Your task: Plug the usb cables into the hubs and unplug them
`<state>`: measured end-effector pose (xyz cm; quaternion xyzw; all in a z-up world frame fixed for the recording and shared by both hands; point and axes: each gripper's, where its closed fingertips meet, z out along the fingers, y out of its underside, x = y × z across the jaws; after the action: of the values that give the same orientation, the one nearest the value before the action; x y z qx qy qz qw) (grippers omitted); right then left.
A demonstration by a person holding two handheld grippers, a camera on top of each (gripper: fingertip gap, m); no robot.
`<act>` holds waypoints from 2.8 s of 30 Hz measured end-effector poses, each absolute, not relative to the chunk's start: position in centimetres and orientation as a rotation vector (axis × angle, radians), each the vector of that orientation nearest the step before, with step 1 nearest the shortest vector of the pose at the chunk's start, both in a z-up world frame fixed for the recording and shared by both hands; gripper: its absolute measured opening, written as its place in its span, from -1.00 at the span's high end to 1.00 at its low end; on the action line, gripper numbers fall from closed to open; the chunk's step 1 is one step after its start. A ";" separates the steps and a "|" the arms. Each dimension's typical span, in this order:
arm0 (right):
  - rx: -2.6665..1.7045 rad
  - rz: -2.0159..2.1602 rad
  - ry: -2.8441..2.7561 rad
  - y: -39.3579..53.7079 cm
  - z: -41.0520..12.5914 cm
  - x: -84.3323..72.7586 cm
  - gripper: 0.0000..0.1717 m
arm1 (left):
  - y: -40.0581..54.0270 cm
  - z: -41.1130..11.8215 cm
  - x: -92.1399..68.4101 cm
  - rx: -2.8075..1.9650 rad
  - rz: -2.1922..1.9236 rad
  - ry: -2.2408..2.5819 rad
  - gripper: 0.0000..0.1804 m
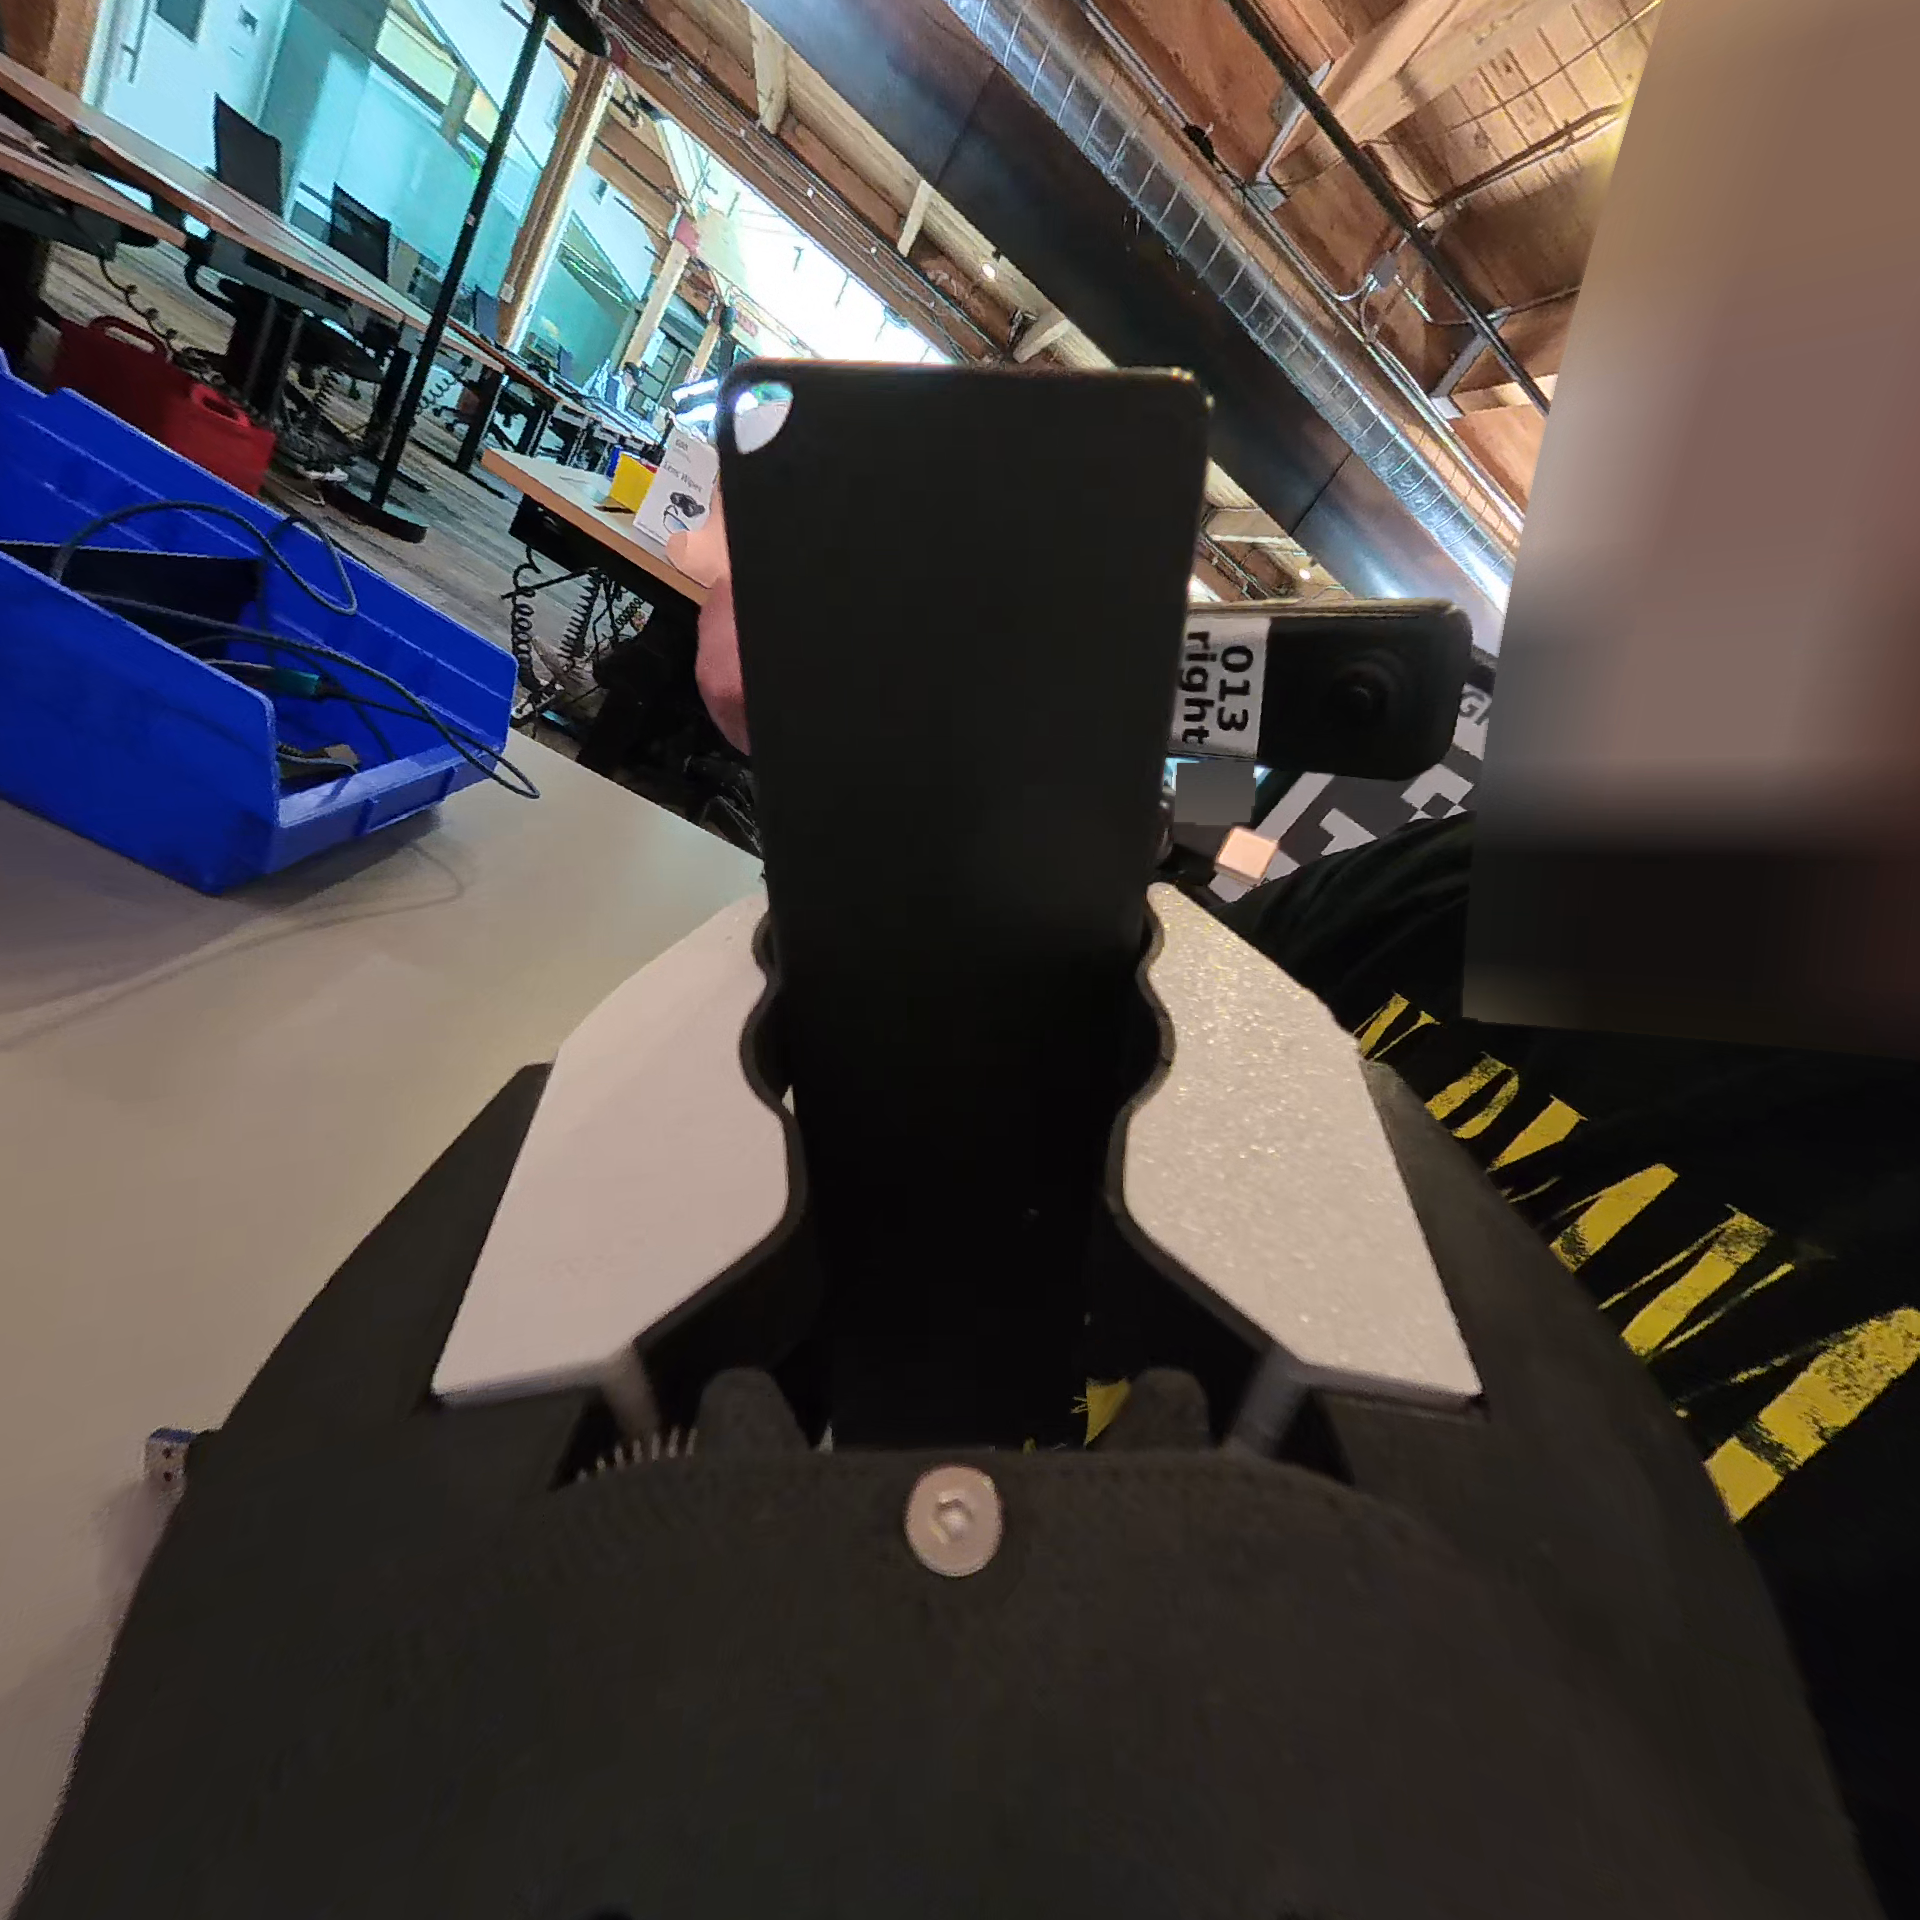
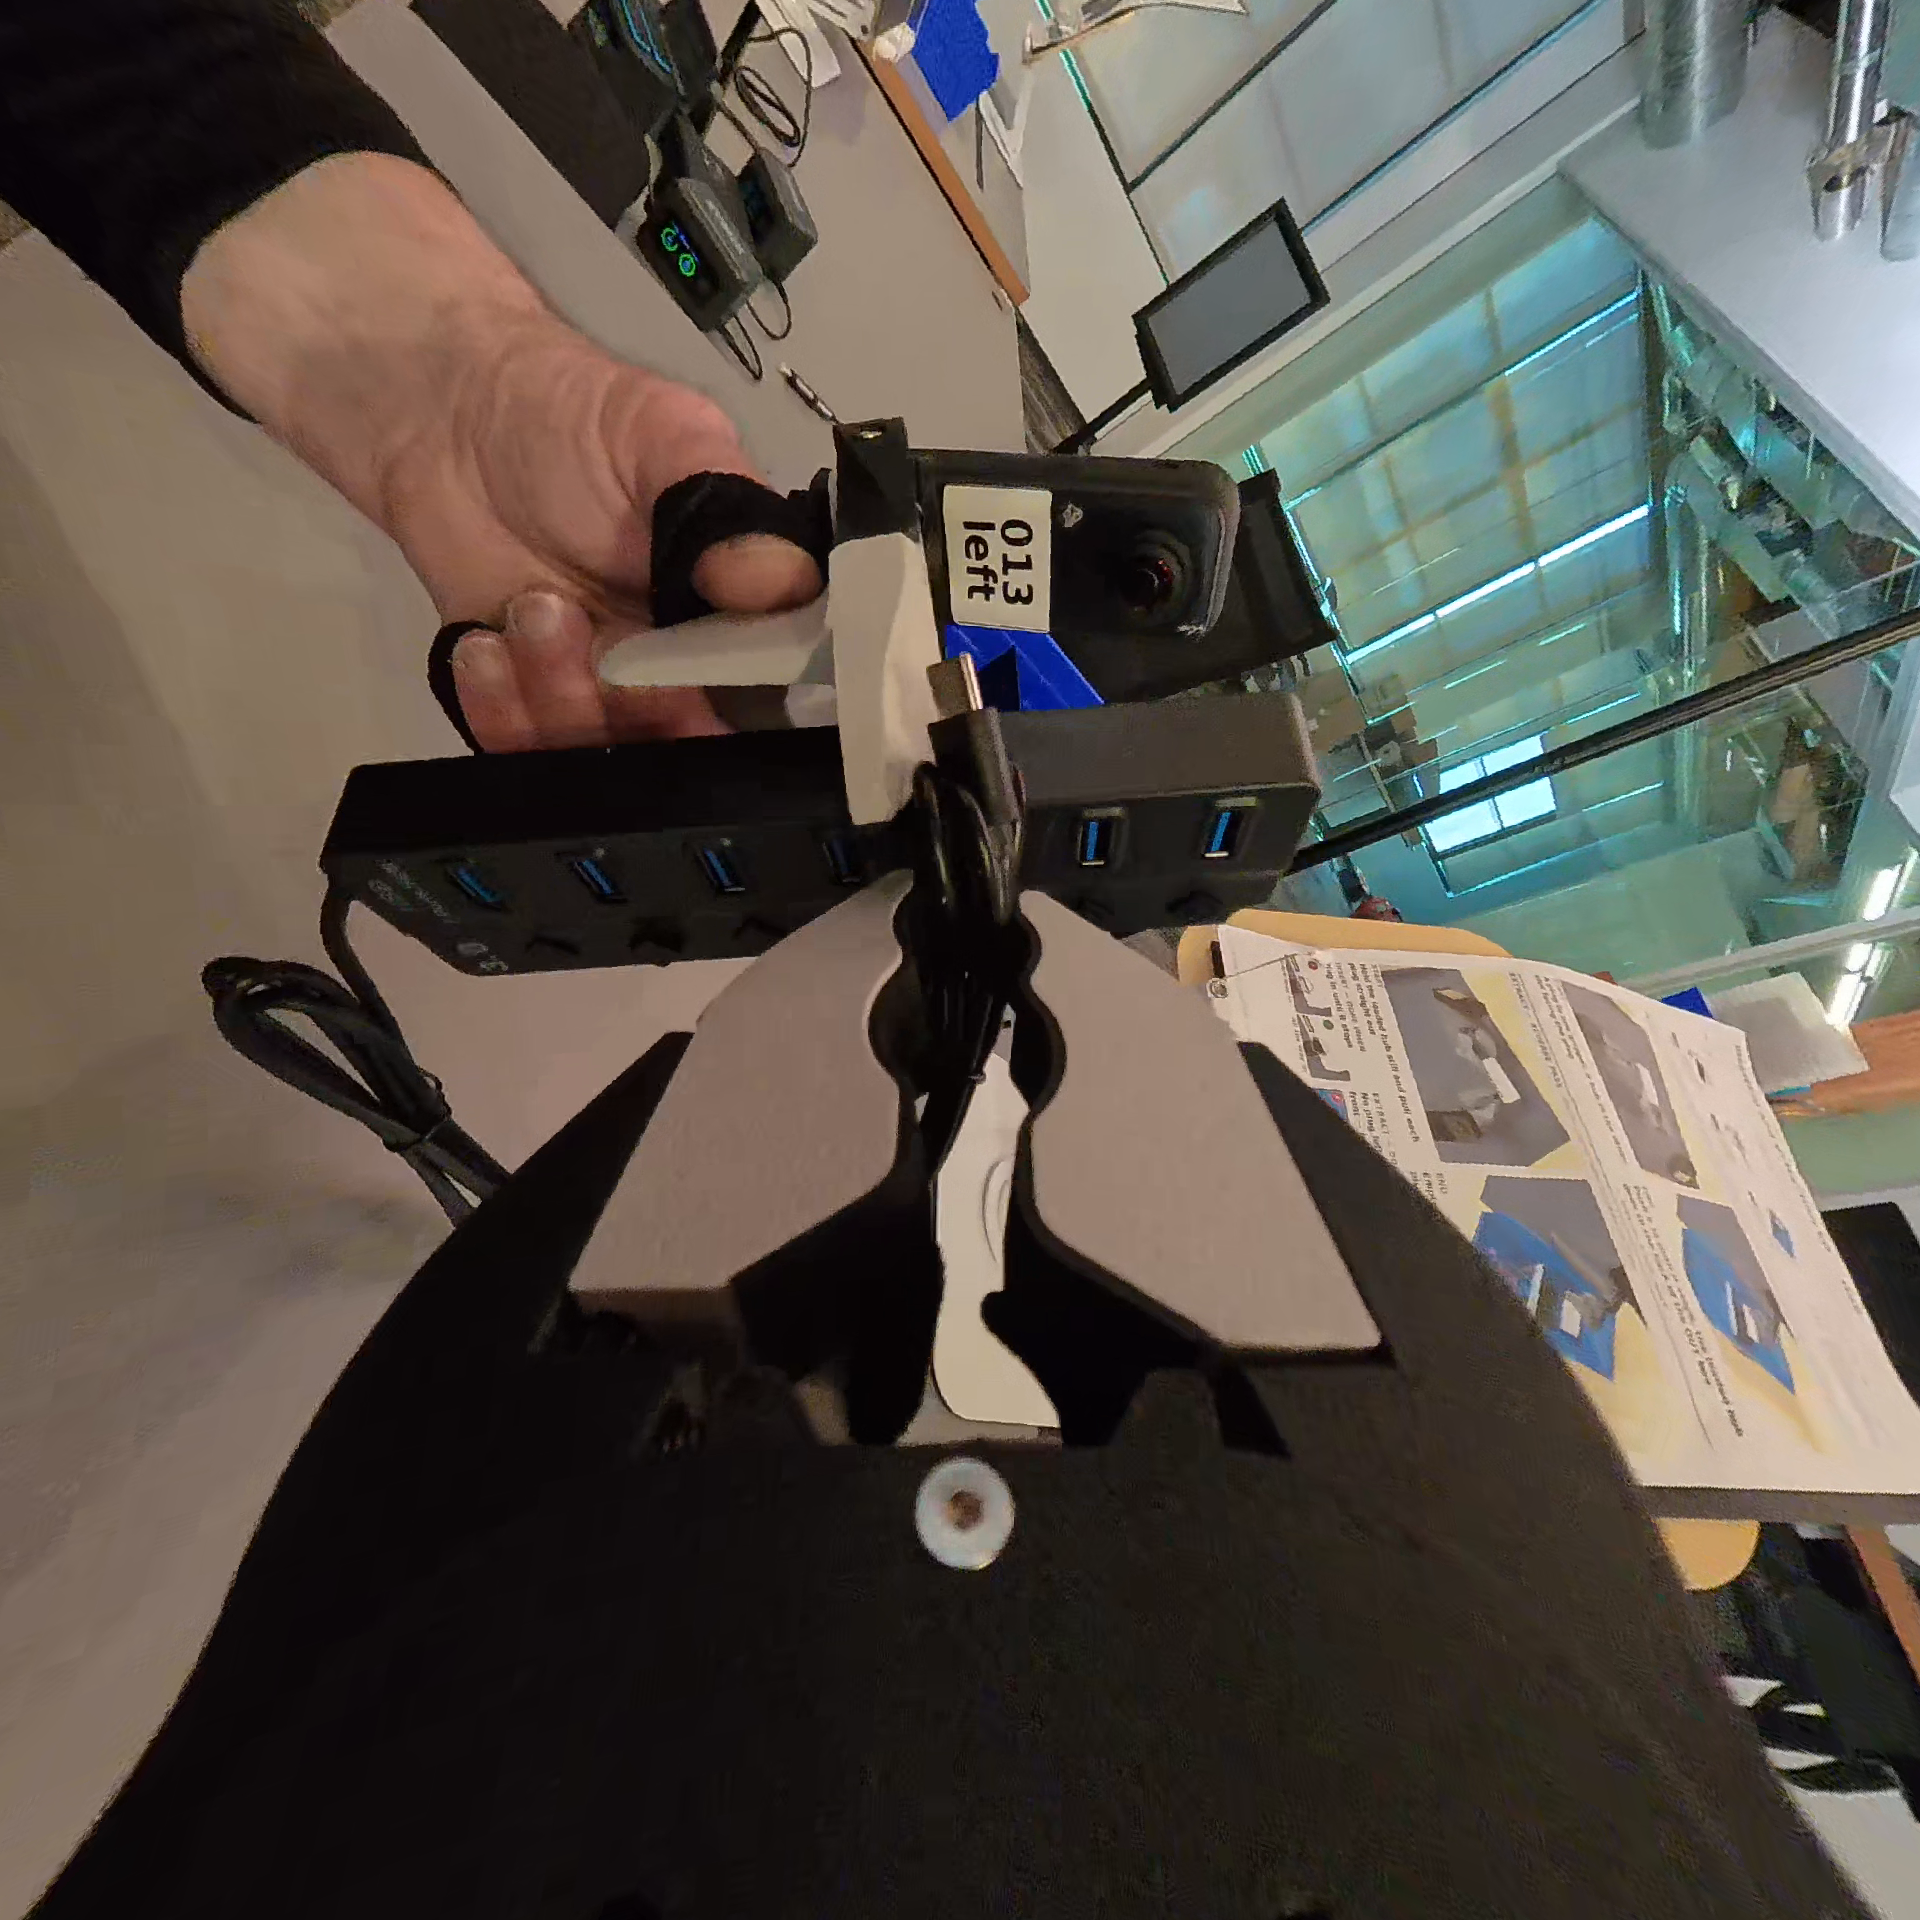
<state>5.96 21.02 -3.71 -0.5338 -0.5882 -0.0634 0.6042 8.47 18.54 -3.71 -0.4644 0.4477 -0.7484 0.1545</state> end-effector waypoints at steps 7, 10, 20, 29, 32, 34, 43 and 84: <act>-1.267 -0.174 -1.347 20.8 -3.4 5.9 0.88 | 18.7 -2.9 8.4 -1.293 -2.148 1.163 0.32; -1.260 -0.148 -1.336 20.5 -3.2 6.0 0.88 | 18.5 -2.4 8.3 -1.291 -2.118 1.146 0.33; -1.435 -0.200 -1.049 20.3 -0.2 17.7 0.89 | 23.1 -2.5 6.9 -1.335 -1.987 1.037 0.33; -2.001 -0.217 -0.737 22.5 -5.0 37.4 0.87 | 23.2 -1.5 6.1 -1.315 -1.942 1.112 0.33; -2.147 -0.212 -0.713 23.5 -8.3 41.5 0.86 | 22.8 -1.8 6.4 -1.322 -1.943 1.133 0.33; -2.260 -0.258 -0.707 24.3 -11.3 44.0 0.87 | 22.9 -2.2 6.8 -1.357 -1.939 1.132 0.33; -2.192 -0.140 -0.671 24.9 -9.9 40.3 0.41 | 22.7 -3.7 7.7 -1.381 -1.934 1.161 0.33; -1.499 0.001 -0.434 29.2 20.6 37.5 0.39 | 26.4 -5.4 6.7 -1.398 -1.720 1.108 0.28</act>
<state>37.52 29.15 20.61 -0.6759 -0.1955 0.0003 0.7106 6.71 26.39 -5.42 -0.5335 0.4226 -0.6562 0.3258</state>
